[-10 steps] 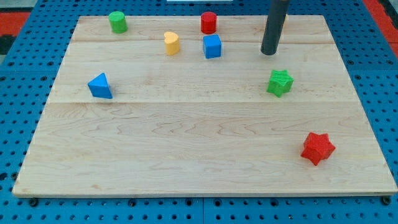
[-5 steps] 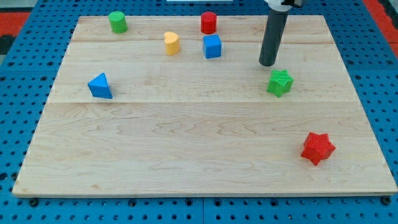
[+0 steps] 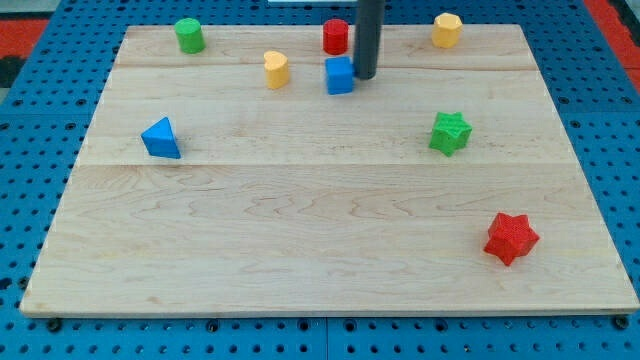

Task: Move the blue cube diagonally bottom left of the yellow hexagon

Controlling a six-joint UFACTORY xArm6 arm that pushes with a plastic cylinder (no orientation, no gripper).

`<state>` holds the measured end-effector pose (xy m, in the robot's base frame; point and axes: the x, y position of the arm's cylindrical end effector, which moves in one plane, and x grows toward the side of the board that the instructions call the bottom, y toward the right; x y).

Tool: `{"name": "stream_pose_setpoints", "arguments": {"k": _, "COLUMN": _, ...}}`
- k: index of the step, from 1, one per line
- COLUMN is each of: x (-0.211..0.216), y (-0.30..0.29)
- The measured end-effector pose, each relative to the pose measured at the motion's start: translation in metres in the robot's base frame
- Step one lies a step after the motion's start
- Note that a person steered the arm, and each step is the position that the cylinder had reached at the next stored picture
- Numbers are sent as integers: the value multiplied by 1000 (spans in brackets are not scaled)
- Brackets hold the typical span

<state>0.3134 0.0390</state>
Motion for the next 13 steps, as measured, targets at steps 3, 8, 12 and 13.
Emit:
{"name": "stream_pose_setpoints", "arguments": {"k": 3, "x": -20, "y": -17}}
{"name": "stream_pose_setpoints", "arguments": {"k": 8, "x": 27, "y": -87}}
{"name": "stream_pose_setpoints", "arguments": {"k": 12, "x": 73, "y": -121}}
{"name": "stream_pose_setpoints", "arguments": {"k": 13, "x": 85, "y": -179}}
